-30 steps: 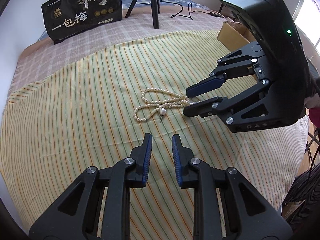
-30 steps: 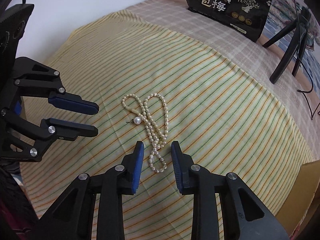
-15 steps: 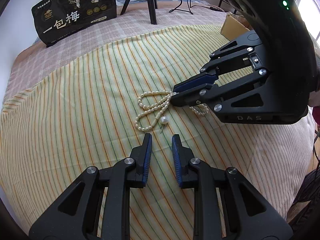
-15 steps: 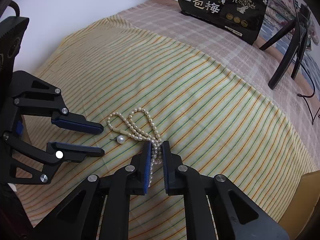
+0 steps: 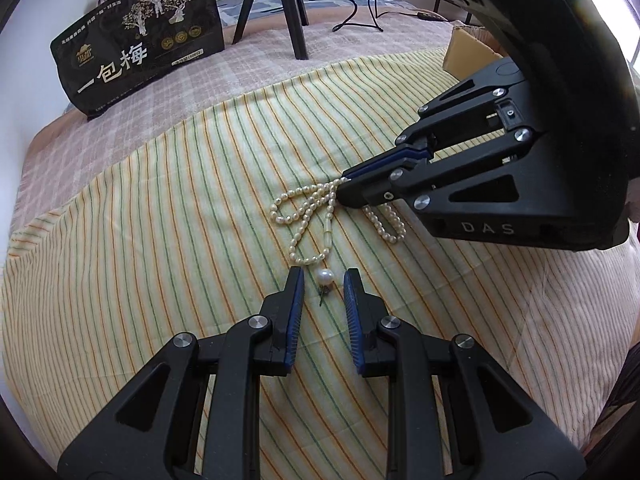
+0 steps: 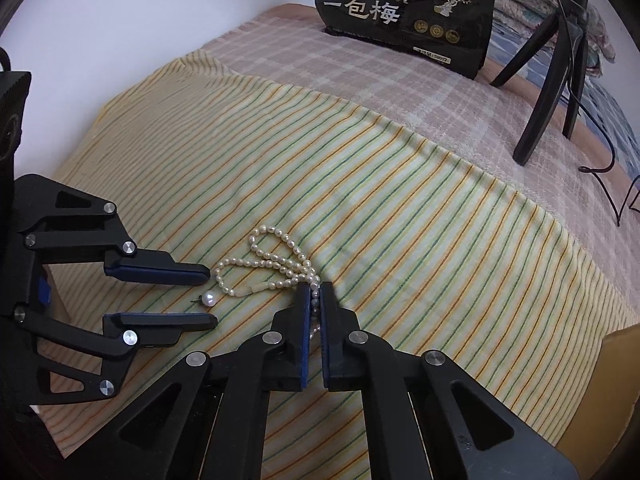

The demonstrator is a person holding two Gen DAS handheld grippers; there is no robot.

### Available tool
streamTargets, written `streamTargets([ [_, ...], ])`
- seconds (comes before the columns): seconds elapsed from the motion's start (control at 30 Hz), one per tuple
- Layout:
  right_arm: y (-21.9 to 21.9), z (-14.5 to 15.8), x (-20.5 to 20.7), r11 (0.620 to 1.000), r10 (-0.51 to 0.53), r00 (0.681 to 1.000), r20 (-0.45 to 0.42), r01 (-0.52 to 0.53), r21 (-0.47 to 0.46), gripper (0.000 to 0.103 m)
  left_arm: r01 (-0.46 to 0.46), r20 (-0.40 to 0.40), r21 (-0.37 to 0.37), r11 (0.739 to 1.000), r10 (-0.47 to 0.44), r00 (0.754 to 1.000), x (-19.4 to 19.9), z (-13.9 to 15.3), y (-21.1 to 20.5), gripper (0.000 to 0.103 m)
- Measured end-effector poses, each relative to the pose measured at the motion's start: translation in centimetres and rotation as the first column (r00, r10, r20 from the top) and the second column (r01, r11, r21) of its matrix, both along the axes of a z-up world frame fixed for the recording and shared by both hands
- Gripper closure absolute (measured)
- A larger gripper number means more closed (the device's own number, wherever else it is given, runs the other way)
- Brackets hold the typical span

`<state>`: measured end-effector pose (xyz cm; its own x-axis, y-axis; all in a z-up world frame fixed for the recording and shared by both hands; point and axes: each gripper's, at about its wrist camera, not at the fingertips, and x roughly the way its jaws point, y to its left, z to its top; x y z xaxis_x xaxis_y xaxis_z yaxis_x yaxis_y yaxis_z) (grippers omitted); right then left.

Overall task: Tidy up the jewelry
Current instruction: 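Grasp the necklace's pearl pendant with the left tool while the right tool holds the strand, then lift the pearl necklace with both tools and lower it into the box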

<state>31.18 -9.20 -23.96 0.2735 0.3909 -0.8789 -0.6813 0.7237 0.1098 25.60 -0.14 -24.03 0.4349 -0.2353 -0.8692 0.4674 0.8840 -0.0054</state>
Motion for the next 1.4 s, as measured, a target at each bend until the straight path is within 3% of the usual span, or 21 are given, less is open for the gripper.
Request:
streamTargets([
  [0.23, -0.5, 0.3, -0.1, 1.000, -0.021, 1.000, 0.009, 0.021, -0.015, 0.101, 0.019, 0.015, 0.014, 1.000, -0.019, 1.000, 0.1, -0.3, -0.6, 0.096],
  [0.57, -0.8, 0.8, -0.6, 0.999, -0.045, 0.999, 0.026, 0.045, -0.002, 0.100, 0.010, 0.030, 0.000, 1.000, -0.010, 0.999, -0.6, 0.5, -0.2, 0.096],
  [1.1, -2.1, 4.9, -4.7, 0.994, -0.085, 0.995, 0.046, 0.082, 0.077, 0.100, -0.053, 0.081, -0.047, 0.997, 0.057, 0.995, -3.0, 5.3, 1.4, 0.096],
  [1.4, -3.5, 8.8, -7.9, 0.990, -0.109, 0.991, 0.082, 0.101, 0.095, 0.100, -0.049, 0.132, -0.094, 0.994, 0.062, 0.989, -5.6, 9.3, 0.8, 0.096],
])
